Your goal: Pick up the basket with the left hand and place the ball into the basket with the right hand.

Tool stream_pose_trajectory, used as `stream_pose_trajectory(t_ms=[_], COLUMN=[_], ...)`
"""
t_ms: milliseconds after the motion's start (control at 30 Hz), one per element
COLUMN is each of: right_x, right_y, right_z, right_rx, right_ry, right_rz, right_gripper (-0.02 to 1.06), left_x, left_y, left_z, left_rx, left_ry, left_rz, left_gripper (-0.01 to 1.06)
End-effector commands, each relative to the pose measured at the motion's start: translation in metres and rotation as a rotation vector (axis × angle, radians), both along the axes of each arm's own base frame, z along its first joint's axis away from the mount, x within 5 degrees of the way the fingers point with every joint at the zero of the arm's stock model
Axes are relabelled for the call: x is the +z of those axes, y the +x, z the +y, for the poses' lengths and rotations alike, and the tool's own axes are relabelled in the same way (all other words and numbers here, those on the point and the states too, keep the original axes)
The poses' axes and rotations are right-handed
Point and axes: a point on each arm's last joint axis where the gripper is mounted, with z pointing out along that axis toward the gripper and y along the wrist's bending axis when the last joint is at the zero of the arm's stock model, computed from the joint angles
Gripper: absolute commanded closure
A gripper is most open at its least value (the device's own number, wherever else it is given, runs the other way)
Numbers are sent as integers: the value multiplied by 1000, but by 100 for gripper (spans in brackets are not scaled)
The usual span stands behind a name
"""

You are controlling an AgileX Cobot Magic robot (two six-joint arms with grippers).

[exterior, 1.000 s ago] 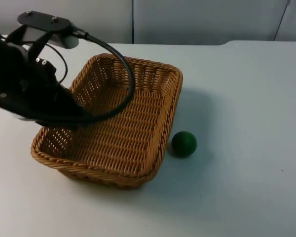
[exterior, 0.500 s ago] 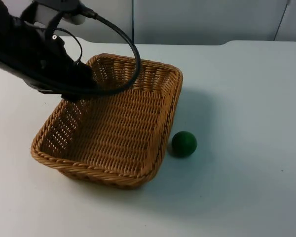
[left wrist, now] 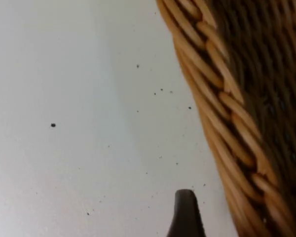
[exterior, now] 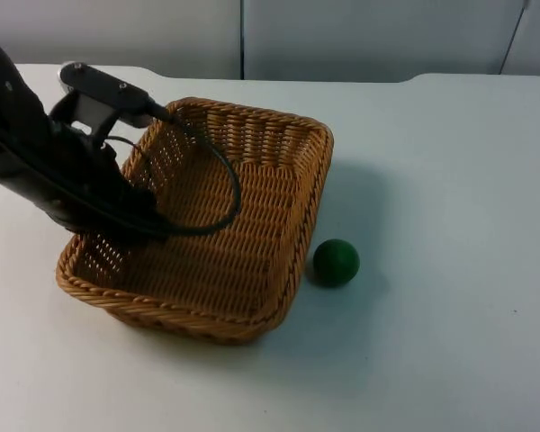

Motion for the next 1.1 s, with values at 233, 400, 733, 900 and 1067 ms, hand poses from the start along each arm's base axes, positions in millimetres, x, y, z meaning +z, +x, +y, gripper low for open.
stream_pose_trajectory(t_ms=[233,400,733,900,1067], right_x=[-1,-1,-1,-1,-1], right_y=[0,0,0,0,0], right_z=[0,0,0,0,0], right_rx=[-7,-7,-7,-7,-7], right_ry=[0,0,0,0,0], right_rz=[-10,-10,-10,-10,-10], right_gripper=[105,105,105,105,105], left_x=[-7,-7,4,24,38], left_y=[7,10,14,8,-14], left_z=[0,7,48,50,58], left_rx=[116,308,526,548,602], left_ry=[-54,-154,-303,-366,-378], left_rz=[10,38,152,153,108], left_gripper=[103,105,105,105,105])
